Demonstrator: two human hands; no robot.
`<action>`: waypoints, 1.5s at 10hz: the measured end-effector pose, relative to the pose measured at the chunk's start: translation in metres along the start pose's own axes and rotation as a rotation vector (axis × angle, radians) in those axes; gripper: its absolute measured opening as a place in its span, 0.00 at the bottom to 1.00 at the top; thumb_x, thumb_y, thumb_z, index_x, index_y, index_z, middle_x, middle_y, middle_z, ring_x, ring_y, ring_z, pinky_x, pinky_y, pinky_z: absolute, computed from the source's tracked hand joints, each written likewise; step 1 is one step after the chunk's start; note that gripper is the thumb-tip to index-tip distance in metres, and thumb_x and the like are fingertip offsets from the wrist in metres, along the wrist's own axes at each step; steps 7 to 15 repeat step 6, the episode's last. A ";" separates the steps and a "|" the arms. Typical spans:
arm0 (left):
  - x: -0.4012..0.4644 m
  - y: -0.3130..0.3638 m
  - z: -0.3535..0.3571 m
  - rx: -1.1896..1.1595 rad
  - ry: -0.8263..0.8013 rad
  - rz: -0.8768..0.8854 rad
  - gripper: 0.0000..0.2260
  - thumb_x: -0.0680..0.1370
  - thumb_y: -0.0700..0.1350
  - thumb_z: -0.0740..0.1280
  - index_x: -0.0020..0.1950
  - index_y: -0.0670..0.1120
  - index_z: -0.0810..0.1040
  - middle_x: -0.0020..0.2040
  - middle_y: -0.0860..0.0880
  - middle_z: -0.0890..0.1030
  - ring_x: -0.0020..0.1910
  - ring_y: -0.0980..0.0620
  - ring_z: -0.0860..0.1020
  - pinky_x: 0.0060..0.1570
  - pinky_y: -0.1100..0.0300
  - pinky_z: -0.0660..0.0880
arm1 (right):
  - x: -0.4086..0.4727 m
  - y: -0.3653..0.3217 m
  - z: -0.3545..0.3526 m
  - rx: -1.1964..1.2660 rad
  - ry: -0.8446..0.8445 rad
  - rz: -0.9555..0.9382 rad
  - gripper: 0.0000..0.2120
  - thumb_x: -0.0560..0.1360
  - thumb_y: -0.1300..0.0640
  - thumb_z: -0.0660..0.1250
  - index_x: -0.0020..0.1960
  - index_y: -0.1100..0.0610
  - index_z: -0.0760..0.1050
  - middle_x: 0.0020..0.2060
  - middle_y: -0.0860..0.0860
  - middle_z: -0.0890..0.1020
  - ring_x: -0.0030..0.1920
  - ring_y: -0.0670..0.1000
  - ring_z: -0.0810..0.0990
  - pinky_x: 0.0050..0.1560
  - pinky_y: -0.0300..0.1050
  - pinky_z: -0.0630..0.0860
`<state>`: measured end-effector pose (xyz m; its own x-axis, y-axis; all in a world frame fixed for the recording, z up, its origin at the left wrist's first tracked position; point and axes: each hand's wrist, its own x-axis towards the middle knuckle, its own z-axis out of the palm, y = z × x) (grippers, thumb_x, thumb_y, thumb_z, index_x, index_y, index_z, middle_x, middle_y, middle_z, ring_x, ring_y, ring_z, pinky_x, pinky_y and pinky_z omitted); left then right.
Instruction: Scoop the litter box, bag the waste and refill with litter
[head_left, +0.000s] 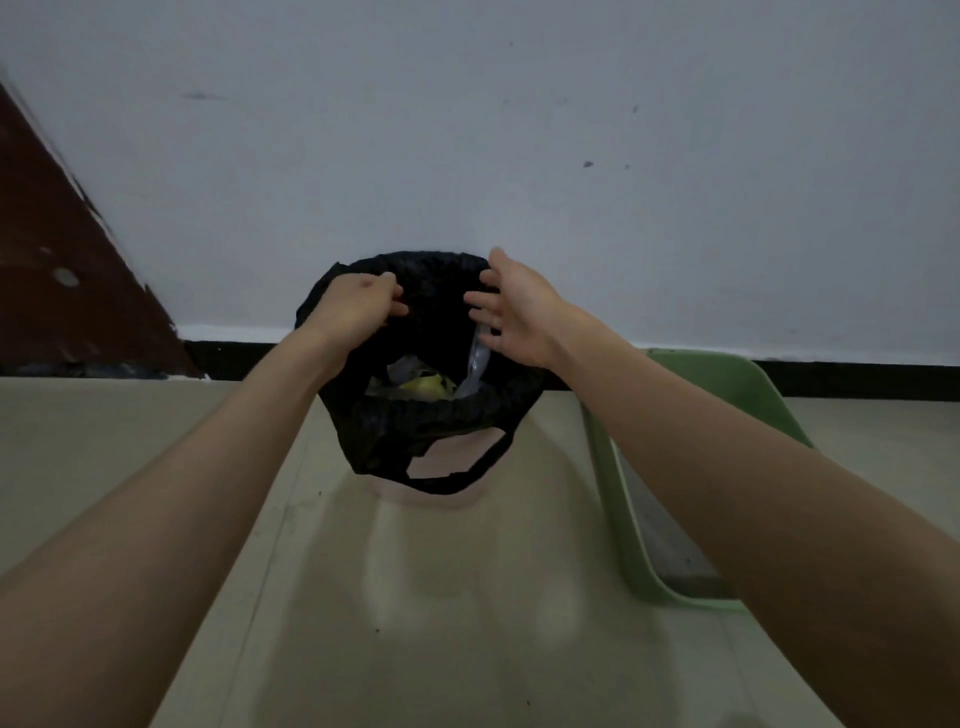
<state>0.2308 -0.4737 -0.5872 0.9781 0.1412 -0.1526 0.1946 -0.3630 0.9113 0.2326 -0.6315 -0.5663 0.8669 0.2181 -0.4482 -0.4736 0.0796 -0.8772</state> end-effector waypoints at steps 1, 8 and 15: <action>0.001 -0.012 -0.003 0.255 -0.152 0.051 0.12 0.82 0.53 0.50 0.46 0.52 0.71 0.51 0.47 0.75 0.56 0.50 0.71 0.57 0.56 0.65 | 0.004 0.001 0.004 -0.089 -0.045 0.049 0.26 0.82 0.43 0.45 0.77 0.53 0.52 0.75 0.53 0.60 0.75 0.53 0.58 0.68 0.54 0.62; -0.039 -0.081 0.029 1.000 0.145 0.488 0.29 0.76 0.57 0.41 0.62 0.52 0.77 0.64 0.51 0.77 0.71 0.48 0.66 0.68 0.48 0.60 | 0.008 0.083 -0.030 -1.455 0.207 -0.485 0.22 0.81 0.44 0.48 0.60 0.52 0.77 0.64 0.49 0.75 0.71 0.51 0.63 0.74 0.57 0.48; -0.039 -0.081 0.029 1.000 0.145 0.488 0.29 0.76 0.57 0.41 0.62 0.52 0.77 0.64 0.51 0.77 0.71 0.48 0.66 0.68 0.48 0.60 | 0.008 0.083 -0.030 -1.455 0.207 -0.485 0.22 0.81 0.44 0.48 0.60 0.52 0.77 0.64 0.49 0.75 0.71 0.51 0.63 0.74 0.57 0.48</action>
